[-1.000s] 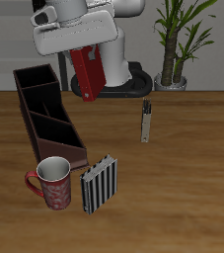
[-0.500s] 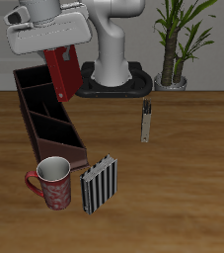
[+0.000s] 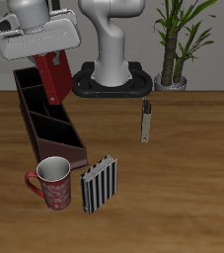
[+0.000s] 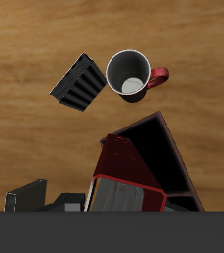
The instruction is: Place the red book into the right desk caddy's left compartment and place the red mug into the right desk caddy's right compartment
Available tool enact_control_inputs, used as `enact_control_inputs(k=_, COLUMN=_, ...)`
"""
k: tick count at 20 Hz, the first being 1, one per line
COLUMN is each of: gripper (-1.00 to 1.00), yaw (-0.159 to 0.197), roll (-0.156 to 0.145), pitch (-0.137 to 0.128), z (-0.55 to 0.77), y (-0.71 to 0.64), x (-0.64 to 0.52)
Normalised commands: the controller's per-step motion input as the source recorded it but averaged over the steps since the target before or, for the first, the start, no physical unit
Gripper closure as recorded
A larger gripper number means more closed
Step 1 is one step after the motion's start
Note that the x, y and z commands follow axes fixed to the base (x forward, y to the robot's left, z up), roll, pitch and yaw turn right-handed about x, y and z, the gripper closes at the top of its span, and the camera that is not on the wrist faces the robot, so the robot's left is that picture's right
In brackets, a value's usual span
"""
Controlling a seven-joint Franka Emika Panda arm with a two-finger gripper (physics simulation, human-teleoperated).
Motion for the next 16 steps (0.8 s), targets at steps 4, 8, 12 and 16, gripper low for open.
enact_control_inputs(k=4, gripper=1.00, yaw=-0.001, roll=-0.001, pitch=-0.021, z=-0.03, y=-0.25, x=-0.08)
enact_control_inputs(k=8, gripper=1.00, yaw=0.041, roll=-0.027, pitch=-0.016, z=-0.06, y=-0.14, x=-0.09)
enact_control_inputs(k=12, gripper=1.00, yaw=0.006, roll=-0.020, pitch=0.003, z=-0.07, y=-0.08, x=-0.01)
enact_control_inputs(k=16, gripper=1.00, yaw=-0.022, roll=-0.006, pitch=0.013, z=-0.15, y=-0.06, x=0.05)
